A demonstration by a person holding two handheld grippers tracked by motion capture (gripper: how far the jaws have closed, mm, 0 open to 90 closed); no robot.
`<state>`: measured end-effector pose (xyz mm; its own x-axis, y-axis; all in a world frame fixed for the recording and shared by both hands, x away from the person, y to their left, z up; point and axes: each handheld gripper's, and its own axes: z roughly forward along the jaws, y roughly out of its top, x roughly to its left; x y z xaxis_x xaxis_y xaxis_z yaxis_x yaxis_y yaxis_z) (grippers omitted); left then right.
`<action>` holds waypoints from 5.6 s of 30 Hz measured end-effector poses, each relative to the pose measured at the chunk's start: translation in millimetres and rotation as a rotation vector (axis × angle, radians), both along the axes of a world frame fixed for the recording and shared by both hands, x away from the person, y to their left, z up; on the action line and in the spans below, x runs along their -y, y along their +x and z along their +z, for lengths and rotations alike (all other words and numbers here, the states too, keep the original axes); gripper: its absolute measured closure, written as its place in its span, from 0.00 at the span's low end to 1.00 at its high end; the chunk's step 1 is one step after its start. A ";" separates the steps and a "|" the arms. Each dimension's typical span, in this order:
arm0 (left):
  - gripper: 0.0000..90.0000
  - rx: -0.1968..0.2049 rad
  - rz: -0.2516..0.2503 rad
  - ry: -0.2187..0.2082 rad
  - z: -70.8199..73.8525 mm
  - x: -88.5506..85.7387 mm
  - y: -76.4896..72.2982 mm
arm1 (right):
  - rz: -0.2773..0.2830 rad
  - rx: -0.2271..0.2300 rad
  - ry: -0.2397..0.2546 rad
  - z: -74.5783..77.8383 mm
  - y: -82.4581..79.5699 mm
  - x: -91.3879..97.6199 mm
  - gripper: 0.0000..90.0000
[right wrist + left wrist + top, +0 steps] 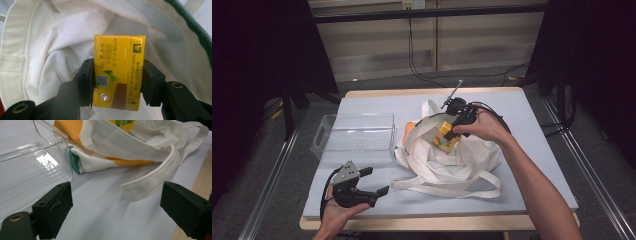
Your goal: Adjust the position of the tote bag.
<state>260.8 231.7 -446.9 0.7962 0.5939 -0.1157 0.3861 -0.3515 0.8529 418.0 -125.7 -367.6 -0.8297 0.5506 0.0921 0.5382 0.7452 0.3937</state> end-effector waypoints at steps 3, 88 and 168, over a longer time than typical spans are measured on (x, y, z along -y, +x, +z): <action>0.12 0.001 0.003 -0.001 0.5 -1.2 -0.4 | 0.011 -0.006 -0.013 0.7 4.1 -10.6 0.57; 0.23 -0.089 -0.023 0.009 44.7 49.7 32.7 | -0.209 0.313 0.476 -60.8 -166.0 107.9 0.19; 0.16 -0.386 -0.030 0.388 62.4 224.6 165.7 | -0.274 0.328 0.522 -72.6 -195.7 132.6 0.19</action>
<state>426.6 7.1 -384.5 0.7566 0.6286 -0.1801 0.6304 -0.6278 0.4566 222.3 -258.3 -440.2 -0.6965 0.6971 0.1703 0.4719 0.2662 0.8405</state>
